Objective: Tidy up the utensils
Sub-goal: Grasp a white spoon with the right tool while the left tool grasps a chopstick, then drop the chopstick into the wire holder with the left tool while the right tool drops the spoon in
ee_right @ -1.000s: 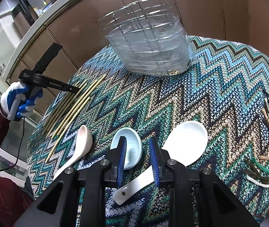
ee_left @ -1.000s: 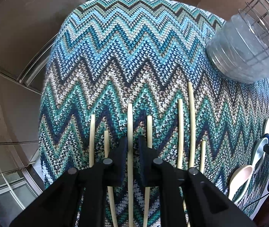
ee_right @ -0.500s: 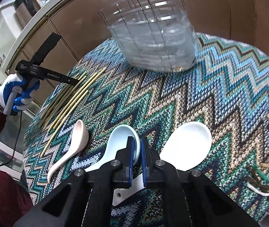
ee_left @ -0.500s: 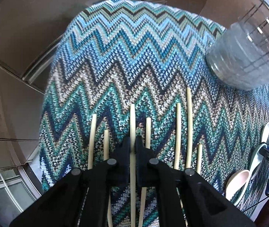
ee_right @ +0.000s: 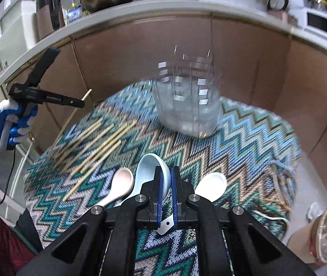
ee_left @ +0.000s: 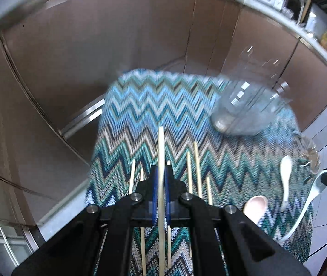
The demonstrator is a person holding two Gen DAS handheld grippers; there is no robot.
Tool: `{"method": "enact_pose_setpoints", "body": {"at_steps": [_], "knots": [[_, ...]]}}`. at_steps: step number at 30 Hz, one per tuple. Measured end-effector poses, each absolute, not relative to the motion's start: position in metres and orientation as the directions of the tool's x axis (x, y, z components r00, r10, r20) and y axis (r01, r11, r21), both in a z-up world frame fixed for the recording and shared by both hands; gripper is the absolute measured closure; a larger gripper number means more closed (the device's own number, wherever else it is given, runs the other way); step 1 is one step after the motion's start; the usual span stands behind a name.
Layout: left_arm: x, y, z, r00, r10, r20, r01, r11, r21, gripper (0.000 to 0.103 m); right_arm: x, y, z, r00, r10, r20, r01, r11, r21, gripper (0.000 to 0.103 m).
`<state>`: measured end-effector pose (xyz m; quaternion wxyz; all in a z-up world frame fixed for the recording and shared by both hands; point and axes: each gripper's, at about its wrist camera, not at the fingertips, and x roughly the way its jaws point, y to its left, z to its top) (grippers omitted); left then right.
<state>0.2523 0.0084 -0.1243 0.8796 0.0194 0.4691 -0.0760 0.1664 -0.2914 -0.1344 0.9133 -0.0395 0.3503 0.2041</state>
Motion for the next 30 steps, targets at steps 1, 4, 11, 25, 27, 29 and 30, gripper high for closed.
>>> {"method": "enact_pose_setpoints", "body": {"at_steps": [1, 4, 11, 25, 27, 29, 30], "knots": [[0.246, 0.009, -0.112, 0.576, -0.13, -0.807, 0.16, 0.986, -0.045, 0.098, 0.159, -0.291, -0.124, 0.691, 0.332, -0.642, -0.389, 0.919, 0.055, 0.096], [0.226, 0.008, -0.076, 0.652, -0.168, -0.74, 0.187, 0.981, -0.057, 0.098, 0.143, -0.29, -0.093, 0.746, 0.289, -0.599, -0.352, 0.936, 0.012, 0.096], [0.214, -0.009, 0.004, 0.767, -0.303, -0.566, 0.263, 0.953, -0.153, 0.098, 0.133, -0.27, -0.026, 0.864, 0.139, -0.484, -0.227, 0.965, -0.129, 0.096], [0.294, -0.065, 0.039, 0.899, -0.372, -0.231, 0.291, 0.901, -0.321, 0.098, 0.232, -0.254, 0.009, 0.944, -0.112, -0.309, 0.018, 0.957, -0.29, 0.096], [0.31, -0.076, 0.026, 0.92, -0.342, -0.19, 0.273, 0.909, -0.314, 0.098, 0.247, -0.255, 0.002, 0.944, -0.128, -0.304, 0.035, 0.955, -0.295, 0.096], [0.321, -0.086, 0.013, 0.935, -0.316, -0.163, 0.258, 0.918, -0.302, 0.098, 0.265, -0.255, -0.01, 0.942, -0.148, -0.301, 0.052, 0.951, -0.306, 0.096], [0.328, -0.092, 0.003, 0.941, -0.301, -0.154, 0.248, 0.924, -0.29, 0.098, 0.272, -0.255, -0.016, 0.941, -0.155, -0.301, 0.056, 0.948, -0.312, 0.096]]}}
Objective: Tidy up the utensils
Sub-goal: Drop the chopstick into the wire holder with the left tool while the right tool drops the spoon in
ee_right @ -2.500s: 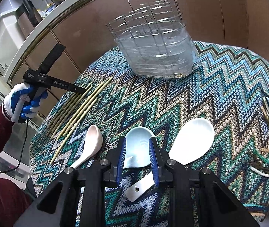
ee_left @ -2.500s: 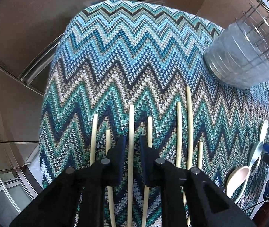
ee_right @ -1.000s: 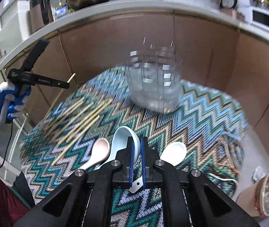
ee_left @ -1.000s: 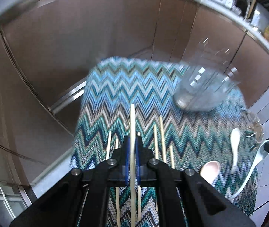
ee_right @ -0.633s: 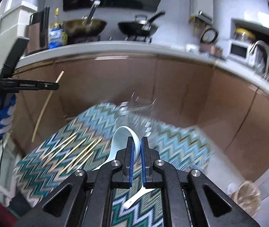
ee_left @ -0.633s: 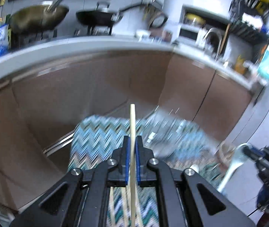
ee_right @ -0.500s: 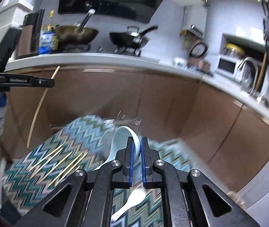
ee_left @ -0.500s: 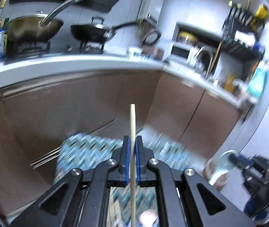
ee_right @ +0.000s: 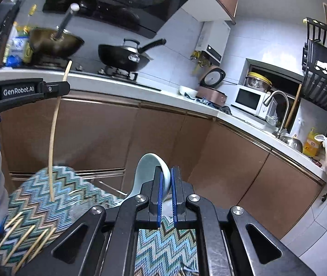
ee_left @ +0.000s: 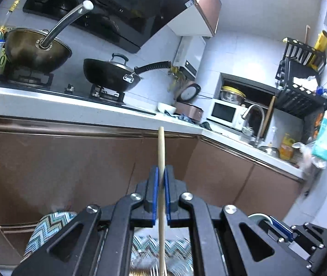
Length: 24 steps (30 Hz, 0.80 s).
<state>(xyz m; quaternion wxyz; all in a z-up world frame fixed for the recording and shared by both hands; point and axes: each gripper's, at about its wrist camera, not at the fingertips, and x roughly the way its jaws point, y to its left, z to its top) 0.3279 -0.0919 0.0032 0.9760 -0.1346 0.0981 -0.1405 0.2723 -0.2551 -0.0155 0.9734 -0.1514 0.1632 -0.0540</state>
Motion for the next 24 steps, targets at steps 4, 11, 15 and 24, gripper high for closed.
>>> {"method": "enact_pose_setpoints", "body": {"at_steps": [4, 11, 15, 24], "knots": [[0.348, -0.109, -0.029, 0.953, -0.265, -0.148, 0.221, 0.94, -0.262, 0.098, 0.299, -0.25, -0.043, 0.935, -0.178, -0.308, 0.07, 0.94, -0.333, 0.096], [0.365, -0.124, -0.08, 0.97, -0.204, -0.135, 0.171, 0.96, -0.222, 0.098, 0.321, -0.248, -0.082, 0.929, -0.193, -0.315, 0.082, 0.939, -0.334, 0.096], [0.365, -0.128, -0.098, 0.974, -0.185, -0.134, 0.154, 0.965, -0.212, 0.097, 0.323, -0.246, -0.103, 0.931, -0.197, -0.309, 0.09, 0.941, -0.327, 0.097], [0.34, -0.114, -0.089, 0.976, -0.187, -0.115, 0.16, 0.965, -0.21, 0.065, 0.311, -0.248, -0.107, 0.937, -0.14, -0.321, 0.054, 0.963, -0.263, 0.064]]}}
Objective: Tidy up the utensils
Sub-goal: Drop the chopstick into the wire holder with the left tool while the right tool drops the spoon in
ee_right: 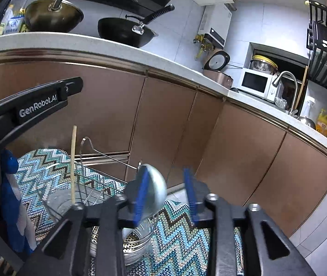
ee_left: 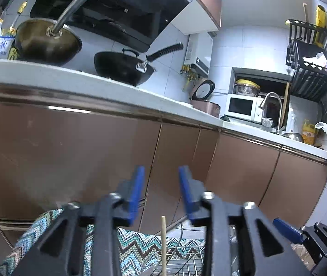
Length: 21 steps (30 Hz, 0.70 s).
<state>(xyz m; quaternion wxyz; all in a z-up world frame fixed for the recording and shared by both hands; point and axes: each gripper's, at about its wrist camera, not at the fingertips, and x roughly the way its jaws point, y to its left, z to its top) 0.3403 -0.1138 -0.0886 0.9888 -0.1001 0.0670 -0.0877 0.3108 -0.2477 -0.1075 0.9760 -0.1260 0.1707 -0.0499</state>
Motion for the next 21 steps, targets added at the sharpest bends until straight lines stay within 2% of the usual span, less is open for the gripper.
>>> {"method": "enact_pose_setpoints", "body": {"at_steps": [2, 8, 21], "knots": [[0.331, -0.109, -0.079, 0.975, -0.19, -0.113, 0.165, 0.965, -0.204, 0.063, 0.305, -0.247, -0.101, 0.939, -0.141, -0.313, 0.059, 0.965, -0.256, 0.06], [0.294, -0.082, -0.043, 0.972, -0.196, -0.129, 0.17, 0.968, -0.184, 0.059, 0.271, -0.253, -0.071, 0.946, -0.142, -0.29, 0.075, 0.97, -0.23, 0.06], [0.195, -0.007, 0.012, 0.939, -0.192, -0.284, 0.161, 0.978, -0.129, 0.059, 0.156, -0.258, -0.005, 0.963, -0.059, -0.264, 0.014, 0.986, -0.169, 0.06]]}}
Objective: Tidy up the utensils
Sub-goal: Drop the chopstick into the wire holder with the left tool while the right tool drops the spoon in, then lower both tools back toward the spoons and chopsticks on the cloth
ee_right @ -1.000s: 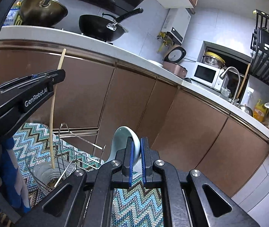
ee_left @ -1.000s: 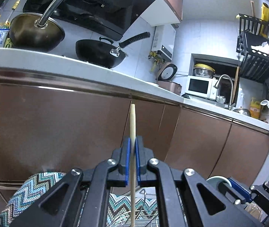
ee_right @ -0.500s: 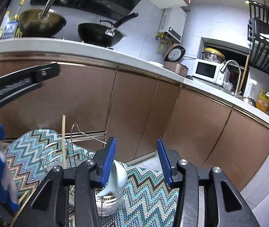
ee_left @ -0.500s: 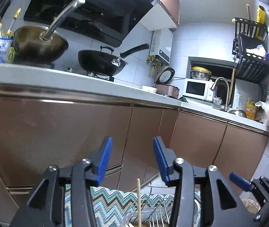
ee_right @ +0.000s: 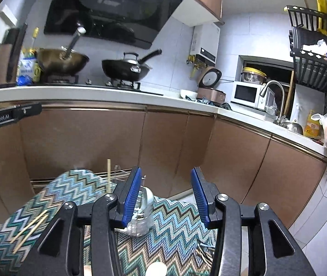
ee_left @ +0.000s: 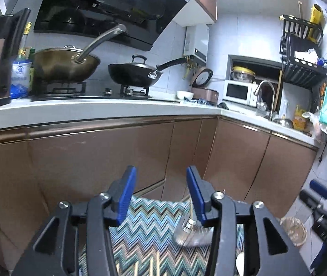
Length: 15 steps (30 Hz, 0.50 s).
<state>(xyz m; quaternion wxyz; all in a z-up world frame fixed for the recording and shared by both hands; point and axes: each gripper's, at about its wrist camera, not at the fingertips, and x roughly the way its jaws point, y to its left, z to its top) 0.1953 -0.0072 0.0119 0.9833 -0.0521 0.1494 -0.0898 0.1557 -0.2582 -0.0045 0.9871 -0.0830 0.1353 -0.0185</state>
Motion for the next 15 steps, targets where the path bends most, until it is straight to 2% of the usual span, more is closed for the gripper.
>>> {"method": "enact_pose_setpoints", "body": {"at_steps": [15], "knots": [[0.109, 0.049, 0.032, 0.895, -0.18, -0.407, 0.168, 0.984, -0.066, 0.059, 0.072, -0.243, 0.026, 0.965, 0.068, -0.252, -0.094, 0.991, -0.094, 0.06]]}}
